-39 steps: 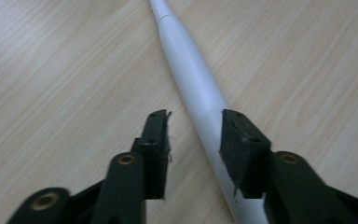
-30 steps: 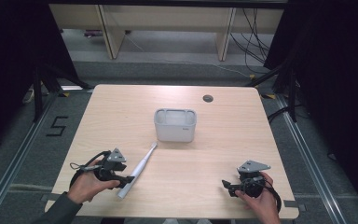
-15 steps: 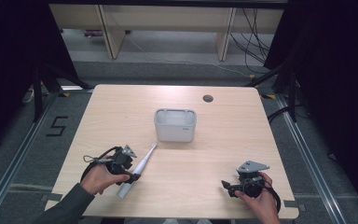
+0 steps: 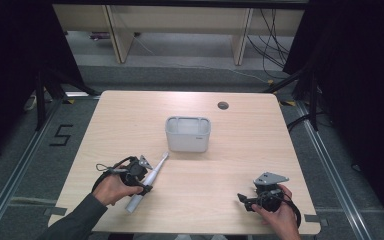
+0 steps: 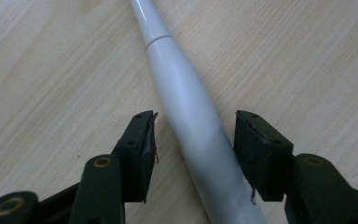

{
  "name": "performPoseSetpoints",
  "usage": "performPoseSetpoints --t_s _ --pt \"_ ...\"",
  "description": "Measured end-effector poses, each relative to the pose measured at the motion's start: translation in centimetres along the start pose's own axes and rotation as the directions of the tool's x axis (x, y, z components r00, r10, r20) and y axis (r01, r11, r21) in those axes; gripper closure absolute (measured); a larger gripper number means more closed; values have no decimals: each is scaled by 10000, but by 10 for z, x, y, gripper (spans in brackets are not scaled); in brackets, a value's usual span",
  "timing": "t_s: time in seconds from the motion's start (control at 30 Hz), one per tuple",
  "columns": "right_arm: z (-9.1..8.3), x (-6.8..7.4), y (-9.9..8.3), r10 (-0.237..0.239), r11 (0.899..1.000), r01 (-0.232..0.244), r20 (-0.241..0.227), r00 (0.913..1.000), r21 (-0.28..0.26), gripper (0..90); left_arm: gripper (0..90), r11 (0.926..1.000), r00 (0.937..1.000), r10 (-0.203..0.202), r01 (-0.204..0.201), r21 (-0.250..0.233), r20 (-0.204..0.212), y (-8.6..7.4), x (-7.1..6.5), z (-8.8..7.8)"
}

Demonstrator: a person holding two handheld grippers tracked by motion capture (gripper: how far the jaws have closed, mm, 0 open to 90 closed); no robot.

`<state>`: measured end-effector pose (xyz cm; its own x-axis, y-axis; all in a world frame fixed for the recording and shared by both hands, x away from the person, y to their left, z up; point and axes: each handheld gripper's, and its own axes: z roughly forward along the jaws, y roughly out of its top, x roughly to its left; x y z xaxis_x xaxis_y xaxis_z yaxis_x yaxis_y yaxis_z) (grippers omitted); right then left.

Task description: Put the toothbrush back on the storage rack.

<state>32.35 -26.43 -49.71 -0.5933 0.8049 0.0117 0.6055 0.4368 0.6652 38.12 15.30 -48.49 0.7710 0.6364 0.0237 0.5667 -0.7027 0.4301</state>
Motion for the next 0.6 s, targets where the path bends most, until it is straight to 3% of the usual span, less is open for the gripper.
performPoseSetpoints --t_s 0.03,0.13,0.3,0.33,0.43,0.47,0.57,0.6 --pt "0 0 0 -1 10000 1 0 10000 6 218 521 9994 9996 269 -268 227 -37 1 1 0" --pt "0 0 0 45 10000 -45 -14 10000 39 218 541 9981 9992 386 -382 477 -80 2 1 1" --pt "0 1 0 40 10000 -40 -22 10000 41 219 594 9973 9987 510 -505 530 -91 3 2 3" --pt "0 1 0 40 10000 -40 -20 10000 41 219 604 9980 9994 345 -341 524 -68 3 0 3" --pt "1 0 0 -102 9999 102 2 9999 -4 221 639 9942 9977 684 -681 830 -2 6 2 2" --pt "1 0 0 -102 9999 102 2 9999 -4 221 639 9956 9979 652 -648 682 -38 5 2 3" --pt "1 0 0 -101 9999 101 -3 9999 14 221 643 9918 9968 805 -802 993 9 8 2 2" --pt "1 0 0 -102 9999 102 -4 9999 -1 221 642 9931 9971 757 -753 901 -12 7 2 3"
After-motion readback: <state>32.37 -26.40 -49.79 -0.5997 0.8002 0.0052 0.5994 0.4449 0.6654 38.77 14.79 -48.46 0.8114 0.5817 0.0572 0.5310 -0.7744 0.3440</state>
